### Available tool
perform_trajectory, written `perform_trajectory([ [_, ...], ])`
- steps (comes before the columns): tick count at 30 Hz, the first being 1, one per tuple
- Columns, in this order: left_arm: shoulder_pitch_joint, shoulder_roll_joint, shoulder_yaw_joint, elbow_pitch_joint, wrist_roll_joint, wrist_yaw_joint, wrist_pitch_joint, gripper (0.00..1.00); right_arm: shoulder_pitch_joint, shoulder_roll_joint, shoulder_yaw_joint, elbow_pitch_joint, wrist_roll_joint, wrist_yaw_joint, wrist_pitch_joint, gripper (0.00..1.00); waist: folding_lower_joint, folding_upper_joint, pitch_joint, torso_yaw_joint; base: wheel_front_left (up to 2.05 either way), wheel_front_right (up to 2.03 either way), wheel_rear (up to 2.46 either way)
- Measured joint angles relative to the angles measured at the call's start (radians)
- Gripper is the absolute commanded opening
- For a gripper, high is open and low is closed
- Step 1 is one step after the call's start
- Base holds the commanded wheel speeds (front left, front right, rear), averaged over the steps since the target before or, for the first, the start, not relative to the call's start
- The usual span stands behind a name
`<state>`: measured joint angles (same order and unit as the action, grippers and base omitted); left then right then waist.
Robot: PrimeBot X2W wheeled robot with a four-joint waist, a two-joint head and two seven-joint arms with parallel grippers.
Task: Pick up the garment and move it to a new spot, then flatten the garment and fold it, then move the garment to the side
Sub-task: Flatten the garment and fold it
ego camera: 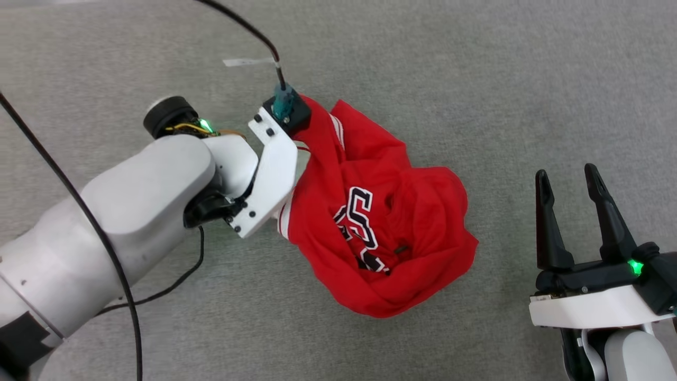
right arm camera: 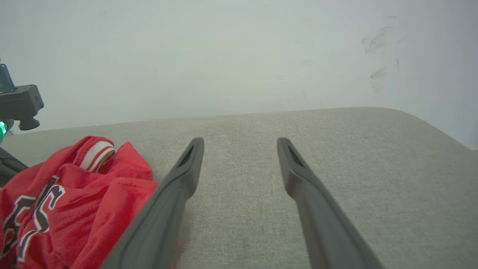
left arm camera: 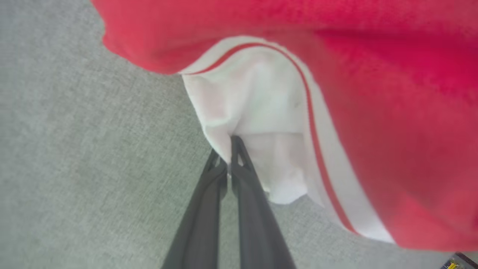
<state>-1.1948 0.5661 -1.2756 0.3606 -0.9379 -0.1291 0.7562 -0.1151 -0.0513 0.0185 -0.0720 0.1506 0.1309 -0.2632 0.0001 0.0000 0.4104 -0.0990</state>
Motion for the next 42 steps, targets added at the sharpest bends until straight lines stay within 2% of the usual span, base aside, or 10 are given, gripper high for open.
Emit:
perform_trajectory([
  [5,-0.024,0.035,0.009,0.0,-0.039,0.0,-0.144,0.0,0.022,0.0,-0.01,0.011,-0.004,0.0,0.0,1.0,0.0,0.0,-0.051,0.036,0.0,0.0,0.0],
  [11,0.037,0.168,0.03,-0.022,-0.086,0.001,-0.231,0.0,0.045,0.0,-0.009,0.018,-0.004,0.0,0.0,1.0,-0.0001,0.0,-0.102,0.079,0.0,0.0,0.0],
  [19,0.209,0.323,0.032,-0.035,-0.149,0.068,-0.277,0.0,0.064,0.0,-0.009,0.025,-0.01,0.0,0.0,1.0,-0.0001,0.0,-0.139,0.124,0.0,0.0,0.0],
  [24,0.296,0.336,0.031,0.005,-0.203,0.095,-0.293,0.0,0.064,0.0,-0.004,0.031,-0.013,0.0,0.0,1.0,-0.0001,0.0,-0.143,0.127,0.0,0.0,0.0],
  [28,0.337,0.309,0.033,0.048,-0.221,0.103,-0.323,0.0,0.064,0.0,0.001,0.038,-0.019,0.0,0.0,1.0,-0.0002,0.0,-0.15,0.12,0.0,0.0,0.0],
  [29,0.341,0.299,0.039,0.057,-0.225,0.106,-0.345,0.06,0.064,0.0,0.001,0.039,-0.019,0.0,0.0,1.0,-0.0001,0.0,-0.154,0.118,0.0,0.0,0.0],
  [30,0.345,0.291,0.048,0.065,-0.22,0.114,-0.379,0.93,0.064,0.0,0.001,0.041,-0.019,0.0,0.0,1.0,-0.0001,0.0,-0.159,0.116,0.0,0.0,0.0],
  [31,0.346,0.282,0.055,0.07,-0.211,0.121,-0.417,1.0,0.064,0.0,0.0,0.041,-0.02,0.0,0.0,1.0,-0.0001,0.0,-0.165,0.115,0.0,0.0,0.0],
  [35,0.346,0.276,0.084,0.063,-0.158,0.148,-0.565,1.0,0.063,0.0,-0.009,0.033,-0.032,0.0,0.0,1.0,-0.0001,0.0,-0.197,0.114,0.0,0.0,0.0],
  [42,0.389,0.285,0.165,-0.066,-0.077,0.313,-0.887,1.0,-0.022,0.0,-0.016,-0.004,-0.103,0.0,0.0,1.0,-0.0001,0.0,-0.246,0.128,0.0,0.0,0.0],
])
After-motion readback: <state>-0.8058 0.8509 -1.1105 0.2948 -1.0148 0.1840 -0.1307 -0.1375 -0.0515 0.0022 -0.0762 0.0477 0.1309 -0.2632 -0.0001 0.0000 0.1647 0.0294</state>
